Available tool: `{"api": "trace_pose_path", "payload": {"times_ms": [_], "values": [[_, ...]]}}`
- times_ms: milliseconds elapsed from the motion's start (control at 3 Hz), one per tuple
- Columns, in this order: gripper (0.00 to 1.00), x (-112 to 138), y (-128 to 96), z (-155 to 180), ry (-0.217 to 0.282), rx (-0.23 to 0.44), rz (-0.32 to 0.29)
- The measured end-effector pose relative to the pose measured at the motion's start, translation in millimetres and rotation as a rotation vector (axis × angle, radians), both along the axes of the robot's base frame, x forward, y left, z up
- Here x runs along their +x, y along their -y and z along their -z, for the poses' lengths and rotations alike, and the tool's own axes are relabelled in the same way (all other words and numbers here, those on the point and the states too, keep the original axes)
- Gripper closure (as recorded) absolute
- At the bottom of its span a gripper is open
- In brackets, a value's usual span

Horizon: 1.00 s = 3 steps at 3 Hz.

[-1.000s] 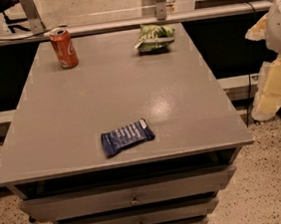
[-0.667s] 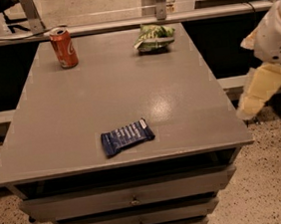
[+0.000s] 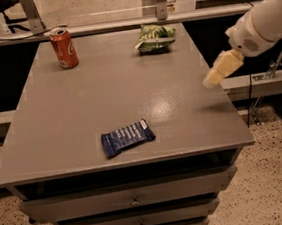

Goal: Move green jalapeno chip bag near rxbar blueberry

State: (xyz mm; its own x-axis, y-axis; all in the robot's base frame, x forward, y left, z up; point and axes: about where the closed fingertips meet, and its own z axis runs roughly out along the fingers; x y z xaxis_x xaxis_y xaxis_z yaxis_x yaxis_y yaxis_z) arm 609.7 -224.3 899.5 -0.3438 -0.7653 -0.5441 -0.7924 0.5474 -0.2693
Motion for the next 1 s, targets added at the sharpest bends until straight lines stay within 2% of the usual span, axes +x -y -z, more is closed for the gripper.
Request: {"api": "trace_pose_path", "payload": {"times_ms": [333, 667, 1000], "values": [[0.0, 72.8, -7.1, -1.5, 0.096, 0.172, 0.054], [0.0, 129.9, -29.7, -1.9, 0.16, 0.362, 0.072], [0.0, 168.7, -53.1, -0.7, 0.197, 0.511, 0.073]]}}
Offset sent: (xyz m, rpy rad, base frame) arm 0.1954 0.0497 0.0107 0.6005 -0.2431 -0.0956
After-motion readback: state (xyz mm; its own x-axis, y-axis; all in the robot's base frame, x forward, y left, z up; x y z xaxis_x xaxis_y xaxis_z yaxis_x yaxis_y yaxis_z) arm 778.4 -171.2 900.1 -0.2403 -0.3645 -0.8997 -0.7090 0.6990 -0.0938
